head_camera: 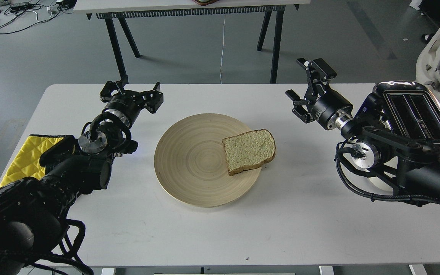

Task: Put bread in toaster with right arm
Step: 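Move the open right gripper down toward the bread slice on the plate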

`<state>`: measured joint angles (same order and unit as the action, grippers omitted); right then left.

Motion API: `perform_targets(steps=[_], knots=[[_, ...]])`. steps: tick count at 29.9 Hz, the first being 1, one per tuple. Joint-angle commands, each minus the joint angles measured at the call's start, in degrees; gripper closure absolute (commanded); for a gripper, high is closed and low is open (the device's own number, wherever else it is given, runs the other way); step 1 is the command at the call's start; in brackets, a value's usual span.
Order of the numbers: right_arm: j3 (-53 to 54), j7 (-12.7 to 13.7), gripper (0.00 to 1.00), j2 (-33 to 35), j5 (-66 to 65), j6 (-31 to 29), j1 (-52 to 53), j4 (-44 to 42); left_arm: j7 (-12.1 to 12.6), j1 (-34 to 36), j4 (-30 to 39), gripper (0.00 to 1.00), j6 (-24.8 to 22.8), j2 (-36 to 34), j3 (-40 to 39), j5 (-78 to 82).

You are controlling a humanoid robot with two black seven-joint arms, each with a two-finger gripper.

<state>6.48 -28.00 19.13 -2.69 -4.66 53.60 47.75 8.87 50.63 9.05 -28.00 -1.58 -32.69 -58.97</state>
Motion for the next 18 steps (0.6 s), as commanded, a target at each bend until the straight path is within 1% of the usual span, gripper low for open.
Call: perform_targets(steps=[1,4,8,13,16,18], knots=[[-1.82,0.00,0.01,-3.48,0.05,6.05,0.28,0.15,0.00,0.00,0.00,0.00,0.00,0.00,-0.01,-0.01],[-4.62,0.00,0.01,-6.29,0.31,10.44,0.37,0.41,0.00,0.00,0.00,0.00,0.00,0.00,-0.01,-0.01],[-7.70,0.00,0.01,-7.79,0.40,14.85,0.37,0.50,0.00,0.00,0.00,0.00,0.00,0.08,-0.01,-0.01],[-9.90,0.14,0.01,-7.27,0.49,16.35,0.54,0.68,0.00,0.00,0.00,0.00,0.00,0.08,-0.01,-0.01],[-11.83,1.90,0.01,-6.39,-0.12,16.44,0.54,1.99,0.00,0.00,0.00,0.00,0.00,0.08,-0.01,-0.01],[-13.50,2.43,0.01,-5.95,-0.21,16.96,0.63,3.57,0.00,0.00,0.00,0.00,0.00,0.08,-0.01,-0.01]])
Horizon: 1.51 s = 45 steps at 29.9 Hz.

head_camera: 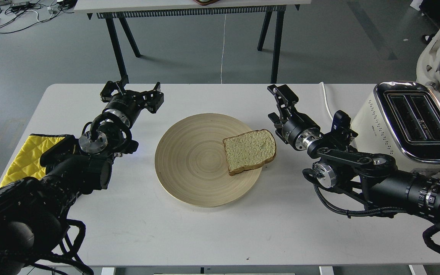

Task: Put bread in toaster with right arm
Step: 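Move the open right gripper down toward the bread slice on the plate, then close the right gripper on the edge of the bread slice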

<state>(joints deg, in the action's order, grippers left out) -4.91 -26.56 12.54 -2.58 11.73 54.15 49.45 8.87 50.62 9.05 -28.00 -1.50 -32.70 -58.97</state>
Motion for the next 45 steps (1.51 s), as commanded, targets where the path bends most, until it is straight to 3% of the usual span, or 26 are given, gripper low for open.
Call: perform_targets(steps=[1,12,30,32,35,38,41,45], knots=[[-2.91,0.98,0.01,0.73,-0.32,1.36,0.08,2.67,0.00,0.00,0.00,0.00,0.00,0.00,0.00,-0.01],[-4.32,0.98,0.01,1.88,0.12,7.34,-1.15,6.36,0.00,0.00,0.00,0.00,0.00,0.00,0.00,-0.01],[-10.30,1.07,0.05,5.13,0.12,9.89,-1.15,13.04,0.00,0.00,0.00,0.00,0.00,0.09,0.00,-0.01],[-10.82,1.07,0.11,5.22,0.12,9.89,-1.15,13.66,0.00,0.00,0.00,0.00,0.00,0.09,0.00,-0.01],[-11.18,1.07,0.36,5.74,-0.32,9.89,-1.15,14.89,0.00,0.00,0.00,0.00,0.00,0.09,0.00,-0.01],[-12.40,0.98,0.47,5.92,-0.50,9.89,-1.06,15.50,0.00,0.00,0.00,0.00,0.00,0.09,0.00,-0.01],[-12.59,1.07,0.64,5.83,-0.59,10.15,-1.06,15.77,0.00,0.00,0.00,0.00,0.00,0.09,0.00,-0.01],[-12.58,0.98,0.68,5.92,-0.50,11.56,-1.06,15.94,0.00,0.00,0.00,0.00,0.00,0.09,0.00,-0.01]])
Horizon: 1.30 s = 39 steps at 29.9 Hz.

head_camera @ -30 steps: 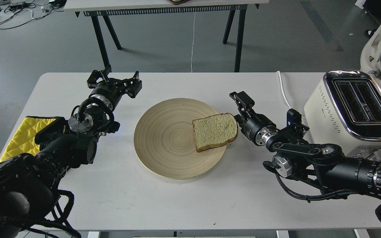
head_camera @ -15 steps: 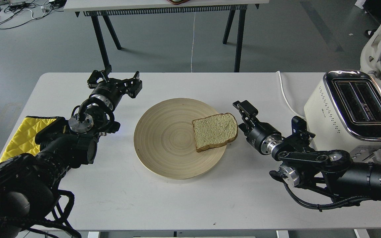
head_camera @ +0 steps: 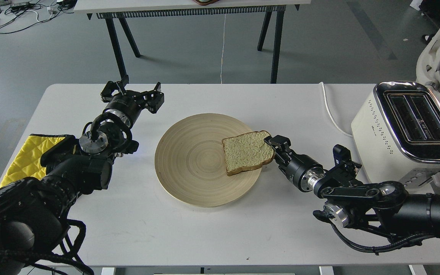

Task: Put bread in toaster with right arm
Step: 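Close the right gripper on the edge of the bread slice, then lift the bread slice off the plate and raise it above the toaster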

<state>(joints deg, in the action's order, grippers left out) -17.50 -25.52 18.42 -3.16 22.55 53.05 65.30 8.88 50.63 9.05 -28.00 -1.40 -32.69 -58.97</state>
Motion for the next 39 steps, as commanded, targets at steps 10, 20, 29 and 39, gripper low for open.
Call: perform_targets(steps=[10,20,29,39], knots=[[0.53,-0.14,0.85,-0.06,0.17,1.00,0.12,0.09,0.00,0.00,0.00,0.00,0.00,0.00,0.00,0.00],[2.37,-0.32,0.98,-0.14,0.08,1.00,1.96,-0.26,0.00,0.00,0.00,0.00,0.00,0.00,0.00,0.00],[6.42,-0.50,1.00,0.21,0.08,0.83,8.55,-0.44,0.00,0.00,0.00,0.00,0.00,0.00,0.00,0.00],[-5.59,1.26,1.00,8.11,1.74,1.27,26.20,1.41,0.00,0.00,0.00,0.00,0.00,0.00,0.00,0.00]])
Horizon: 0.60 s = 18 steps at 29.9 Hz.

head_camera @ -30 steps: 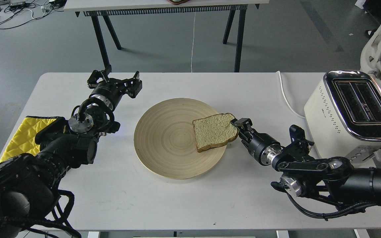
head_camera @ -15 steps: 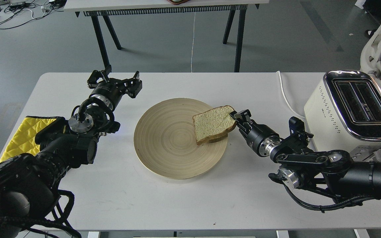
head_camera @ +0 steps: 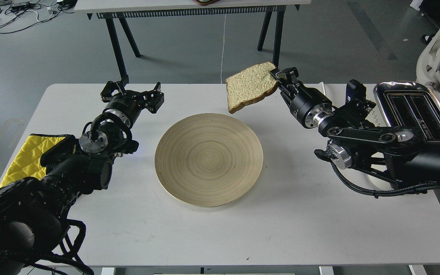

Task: Put bread in toaster with right arm
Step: 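Lift the bread slice off the plate and raise it above the toaster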

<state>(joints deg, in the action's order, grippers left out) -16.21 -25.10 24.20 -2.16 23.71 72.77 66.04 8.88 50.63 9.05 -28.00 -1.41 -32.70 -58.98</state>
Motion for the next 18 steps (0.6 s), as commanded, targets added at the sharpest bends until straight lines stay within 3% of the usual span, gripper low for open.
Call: perform_targets(steps=[1,8,12,18], knots=[[-9.69,0.84,1.00,3.04,1.36,0.10,8.77,1.11,0.00,0.00,0.00,0.00,0.00,0.00,0.00,0.00],[-32.36,0.84,1.00,7.00,4.70,0.89,26.00,6.02,0.00,0.00,0.00,0.00,0.00,0.00,0.00,0.00],[-47.38,0.75,1.00,6.91,5.14,4.29,35.84,9.19,0.00,0.00,0.00,0.00,0.00,0.00,0.00,0.00],[-62.87,0.58,1.00,6.91,5.15,4.29,46.14,14.55,0.00,0.00,0.00,0.00,0.00,0.00,0.00,0.00]])
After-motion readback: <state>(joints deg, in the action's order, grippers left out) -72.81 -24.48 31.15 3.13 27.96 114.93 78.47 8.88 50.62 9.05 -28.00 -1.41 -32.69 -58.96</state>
